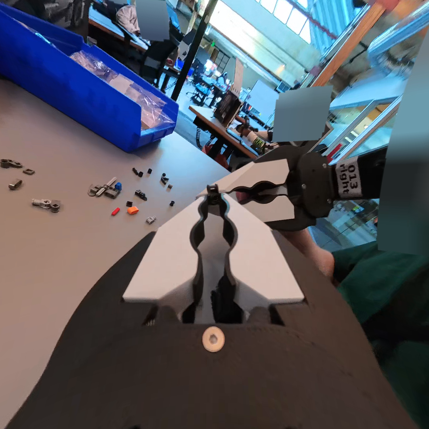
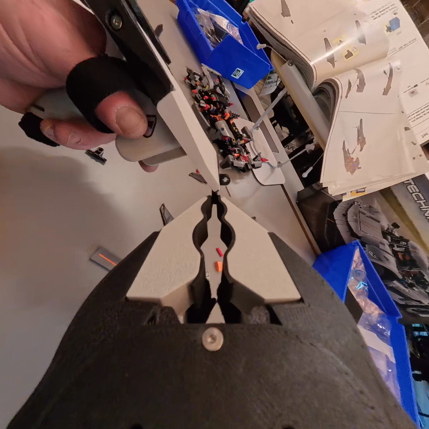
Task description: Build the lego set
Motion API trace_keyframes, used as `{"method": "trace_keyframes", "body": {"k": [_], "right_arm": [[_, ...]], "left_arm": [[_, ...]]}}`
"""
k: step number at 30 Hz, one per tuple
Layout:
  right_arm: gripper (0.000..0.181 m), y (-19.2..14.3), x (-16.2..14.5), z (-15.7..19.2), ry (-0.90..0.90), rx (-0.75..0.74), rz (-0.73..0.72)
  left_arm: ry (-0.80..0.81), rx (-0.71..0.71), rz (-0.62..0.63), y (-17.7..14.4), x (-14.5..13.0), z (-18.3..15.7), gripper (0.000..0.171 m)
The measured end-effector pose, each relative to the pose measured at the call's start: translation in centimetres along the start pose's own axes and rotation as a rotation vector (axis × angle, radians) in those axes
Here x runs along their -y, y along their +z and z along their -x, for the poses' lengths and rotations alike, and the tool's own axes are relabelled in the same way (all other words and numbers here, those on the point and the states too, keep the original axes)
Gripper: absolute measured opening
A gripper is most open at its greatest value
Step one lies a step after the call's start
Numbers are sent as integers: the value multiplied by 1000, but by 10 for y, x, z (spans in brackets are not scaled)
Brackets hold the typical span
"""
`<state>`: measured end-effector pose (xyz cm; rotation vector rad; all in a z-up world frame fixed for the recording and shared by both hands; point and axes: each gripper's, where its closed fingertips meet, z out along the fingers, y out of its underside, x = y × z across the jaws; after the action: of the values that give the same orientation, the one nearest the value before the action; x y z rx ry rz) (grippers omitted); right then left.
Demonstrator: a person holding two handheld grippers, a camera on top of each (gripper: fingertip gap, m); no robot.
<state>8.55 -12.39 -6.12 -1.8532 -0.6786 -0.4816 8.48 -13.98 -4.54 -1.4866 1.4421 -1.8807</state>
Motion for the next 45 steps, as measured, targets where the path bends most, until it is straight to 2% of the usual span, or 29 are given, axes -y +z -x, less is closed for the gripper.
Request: {"method": "trace_keyframes", "body": {"k": [2, 9, 16, 24, 27, 28, 30, 31, 32, 34, 36, 38, 40, 43, 45], "right_arm": [[1, -2, 4, 0, 1, -7, -19], [1, -7, 10, 0, -49, -27, -16], [1, -8, 8, 3, -56, -7, 23], [2, -13, 6, 5, -60, 16, 14], [1, -21, -23, -10, -1, -16, 71], [1, -25, -21, -11, 13, 1, 53], [1, -26, -13, -8, 2, 28, 48], [1, -24, -16, -6, 22, 39, 41], [1, -21, -28, -4, 51, 60, 65], [1, -18, -49, 3, 94, 103, 98], [1, -20, -55, 5, 102, 117, 94], [1, -20, -59, 11, 144, 163, 97], [1, -16, -64, 20, 183, 217, 94], [1, -9, -71, 30, 213, 270, 111], [1, -5, -67, 35, 264, 315, 88]], "left_arm": [[27, 1, 0, -1, 1, -2, 6], [-63, -68, -25, -2, 2, -8, 6], [-5, -14, 0, -3, -1, -7, 5], [-22, -9, 17, -3, -3, -11, 5], [-45, 63, -114, -34, 27, 5, 5], [-58, 61, -99, -39, 28, 5, 5], [-40, 57, -40, -28, 11, -2, 5], [-55, 41, -53, -25, 11, -6, 5], [-19, 59, -12, -24, 6, -4, 5], [107, 154, 194, -22, -22, 11, 5], [181, 220, 398, -21, -59, 25, 6], [210, 243, 429, -15, -73, 28, 5], [283, 301, 578, -16, -96, 43, 6], [300, 319, 674, -18, -117, 55, 7], [329, 332, 670, -16, -119, 58, 12]]}}
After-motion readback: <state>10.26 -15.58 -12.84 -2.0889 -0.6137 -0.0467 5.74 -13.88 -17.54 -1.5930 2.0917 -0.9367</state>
